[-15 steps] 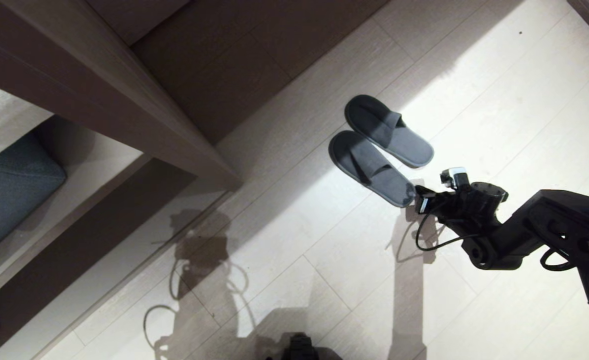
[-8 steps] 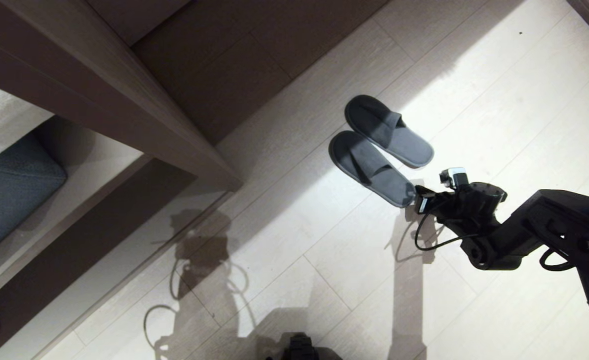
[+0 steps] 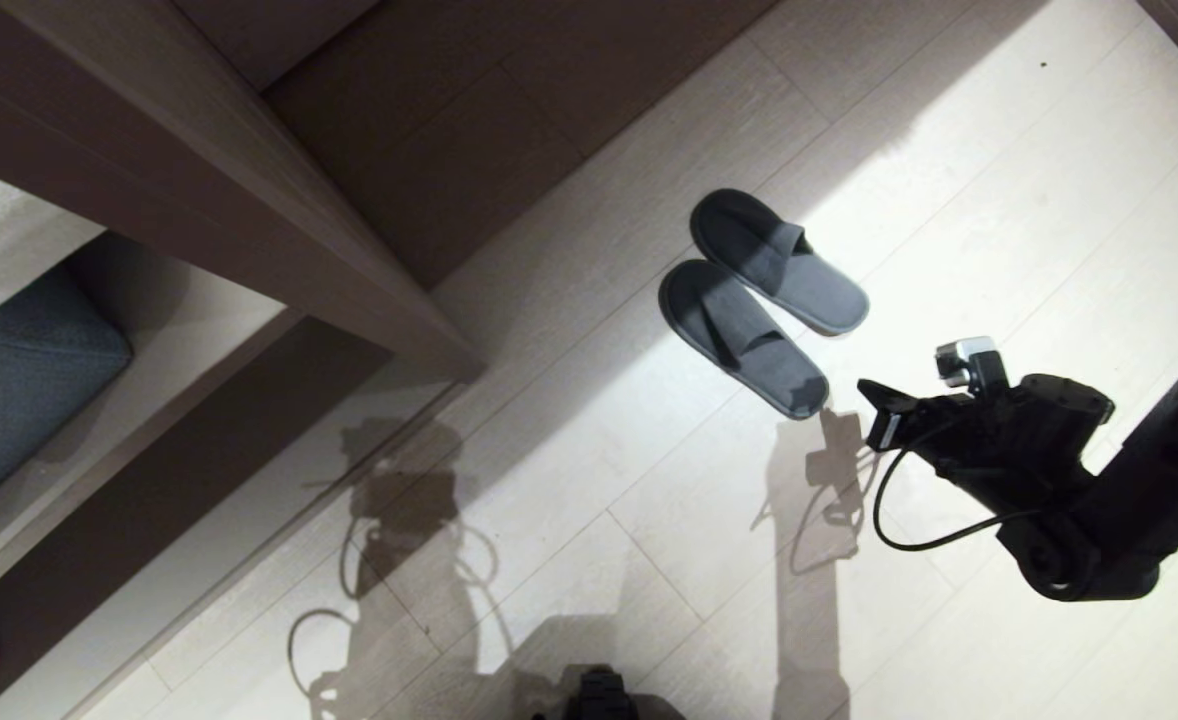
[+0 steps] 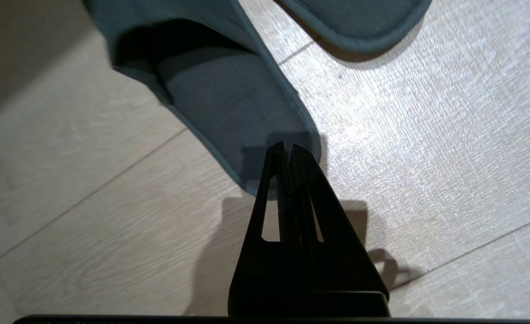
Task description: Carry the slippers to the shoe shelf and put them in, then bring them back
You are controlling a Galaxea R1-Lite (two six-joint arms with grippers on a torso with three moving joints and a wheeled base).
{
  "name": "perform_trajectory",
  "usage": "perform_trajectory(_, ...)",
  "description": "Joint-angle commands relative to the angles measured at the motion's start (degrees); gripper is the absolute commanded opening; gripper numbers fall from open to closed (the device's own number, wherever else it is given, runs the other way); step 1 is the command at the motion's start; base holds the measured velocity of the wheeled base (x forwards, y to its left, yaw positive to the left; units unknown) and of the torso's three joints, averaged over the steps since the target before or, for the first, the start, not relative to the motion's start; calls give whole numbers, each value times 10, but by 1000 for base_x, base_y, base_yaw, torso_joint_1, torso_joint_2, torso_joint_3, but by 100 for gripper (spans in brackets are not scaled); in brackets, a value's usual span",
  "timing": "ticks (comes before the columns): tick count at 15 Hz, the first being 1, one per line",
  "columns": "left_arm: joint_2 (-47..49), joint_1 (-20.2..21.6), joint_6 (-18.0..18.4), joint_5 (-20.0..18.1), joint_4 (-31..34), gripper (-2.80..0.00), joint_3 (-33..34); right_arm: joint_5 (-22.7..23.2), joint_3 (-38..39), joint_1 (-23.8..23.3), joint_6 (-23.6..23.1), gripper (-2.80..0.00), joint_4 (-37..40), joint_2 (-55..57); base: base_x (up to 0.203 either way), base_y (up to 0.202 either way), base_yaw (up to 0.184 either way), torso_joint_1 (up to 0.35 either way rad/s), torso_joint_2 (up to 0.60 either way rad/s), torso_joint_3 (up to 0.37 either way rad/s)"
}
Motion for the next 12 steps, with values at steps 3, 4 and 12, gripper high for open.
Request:
perform_trajectory(3, 0, 0, 1, 0, 0, -280, 0, 5, 134, 11, -4, -280, -33, -213, 0, 0, 0, 0, 0, 0)
perform_trajectory(4, 0, 0, 2, 0, 0, -280, 0, 5, 161, 14, -7, -280, -35, -257, 0, 0, 0, 0, 0, 0)
perform_trajectory(12, 0, 0, 2, 0, -1, -280, 0, 6, 338, 24, -36, -280, 20, -608, 0, 0, 0, 0, 0, 0)
